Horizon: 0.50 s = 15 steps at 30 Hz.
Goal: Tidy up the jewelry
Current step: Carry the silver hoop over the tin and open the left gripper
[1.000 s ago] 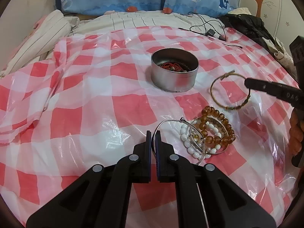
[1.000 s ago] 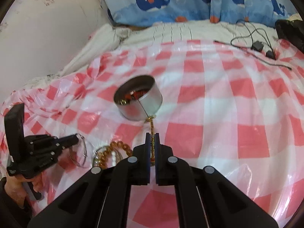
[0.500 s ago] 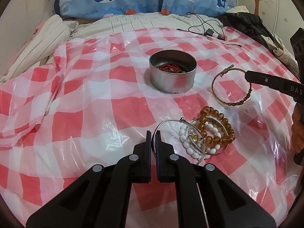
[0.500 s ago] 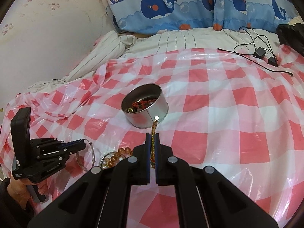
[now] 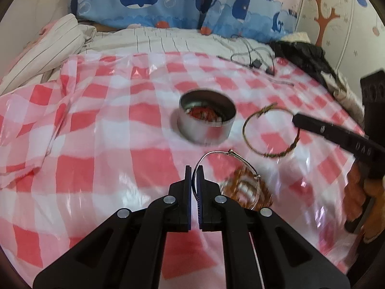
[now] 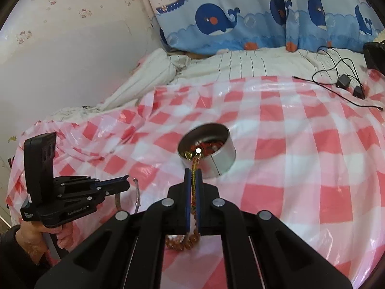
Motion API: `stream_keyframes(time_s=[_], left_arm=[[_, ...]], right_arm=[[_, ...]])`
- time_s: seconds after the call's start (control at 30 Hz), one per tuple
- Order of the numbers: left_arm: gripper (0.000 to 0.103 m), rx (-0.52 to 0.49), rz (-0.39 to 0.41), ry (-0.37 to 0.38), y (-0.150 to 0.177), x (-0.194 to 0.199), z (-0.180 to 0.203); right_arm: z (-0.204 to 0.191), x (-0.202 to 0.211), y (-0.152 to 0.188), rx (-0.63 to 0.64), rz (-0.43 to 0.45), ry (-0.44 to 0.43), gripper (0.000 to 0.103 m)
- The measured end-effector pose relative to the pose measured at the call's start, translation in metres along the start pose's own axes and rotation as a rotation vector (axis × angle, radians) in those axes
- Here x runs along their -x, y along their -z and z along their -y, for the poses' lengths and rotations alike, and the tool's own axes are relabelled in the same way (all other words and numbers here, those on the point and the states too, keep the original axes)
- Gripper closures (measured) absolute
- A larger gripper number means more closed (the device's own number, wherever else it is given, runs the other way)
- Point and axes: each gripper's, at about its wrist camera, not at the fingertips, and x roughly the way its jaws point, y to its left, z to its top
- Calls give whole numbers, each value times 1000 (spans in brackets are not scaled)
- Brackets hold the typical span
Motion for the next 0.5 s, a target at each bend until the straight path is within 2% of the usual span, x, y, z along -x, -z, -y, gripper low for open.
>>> stream_keyframes(time_s=[0.2,0.5], left_arm=[[100,-23,29,10,-30,-8,6],[100,-57,23,-17,-78,-63,10]], right_arm=[[8,0,-14,-23,20,-13,99],[18,-14,-52,-2,59,-12,99]])
